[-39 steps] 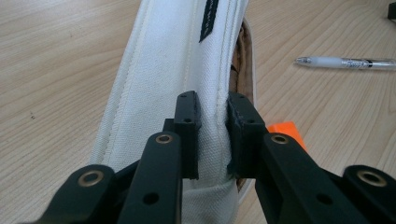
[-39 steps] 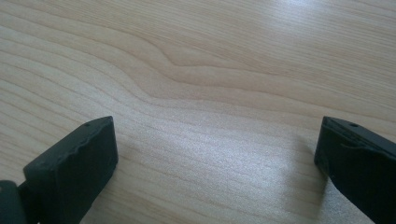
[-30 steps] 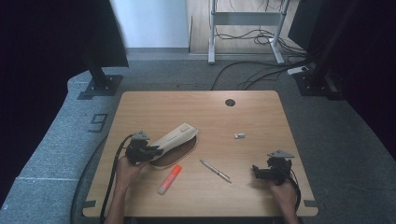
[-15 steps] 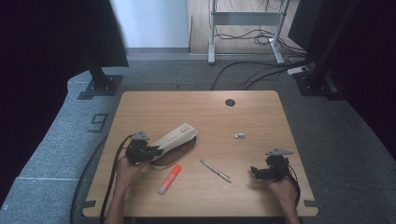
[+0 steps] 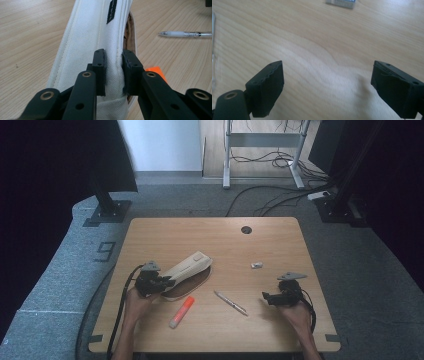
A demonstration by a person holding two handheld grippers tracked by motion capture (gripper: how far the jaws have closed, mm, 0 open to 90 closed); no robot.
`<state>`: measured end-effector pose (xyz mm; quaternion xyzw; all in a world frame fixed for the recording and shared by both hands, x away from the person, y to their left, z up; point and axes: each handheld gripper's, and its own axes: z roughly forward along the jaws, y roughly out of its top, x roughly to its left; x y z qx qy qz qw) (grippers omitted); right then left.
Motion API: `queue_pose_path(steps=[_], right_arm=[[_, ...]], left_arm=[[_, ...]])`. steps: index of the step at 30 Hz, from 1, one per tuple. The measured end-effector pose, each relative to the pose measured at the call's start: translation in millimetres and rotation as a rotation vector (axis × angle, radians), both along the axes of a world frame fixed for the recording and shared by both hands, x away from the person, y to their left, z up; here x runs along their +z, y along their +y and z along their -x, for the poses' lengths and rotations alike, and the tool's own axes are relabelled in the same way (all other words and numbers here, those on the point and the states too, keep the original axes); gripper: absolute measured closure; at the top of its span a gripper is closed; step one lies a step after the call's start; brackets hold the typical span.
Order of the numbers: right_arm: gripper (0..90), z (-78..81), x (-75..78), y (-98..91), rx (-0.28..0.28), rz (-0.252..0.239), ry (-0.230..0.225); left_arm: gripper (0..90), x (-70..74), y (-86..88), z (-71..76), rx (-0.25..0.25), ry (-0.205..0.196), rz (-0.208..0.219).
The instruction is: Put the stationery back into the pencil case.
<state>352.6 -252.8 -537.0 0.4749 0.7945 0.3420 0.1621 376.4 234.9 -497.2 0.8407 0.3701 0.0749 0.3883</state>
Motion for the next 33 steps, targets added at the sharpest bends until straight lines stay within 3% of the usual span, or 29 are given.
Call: queue_pose_path(steps=[9,20,33], right_arm=[[18.6,-26.9,6.4,11.1,-0.009,-0.004,-0.034],[29.8,-61.2,10.9,14.3,-0.006,-0.011,-0.016],[30.6,-92.0,8.4,30.5,-0.013,-0.008,-0.015]], left_arm=[[74.5,0.1,0.2,0.4,0.003,0.0,0.003],[74.5,0.1,0.9,-0.2,0.001,0.005,0.009],[74.3,-0.1,1.4,-0.6,-0.003,0.016,0.015]])
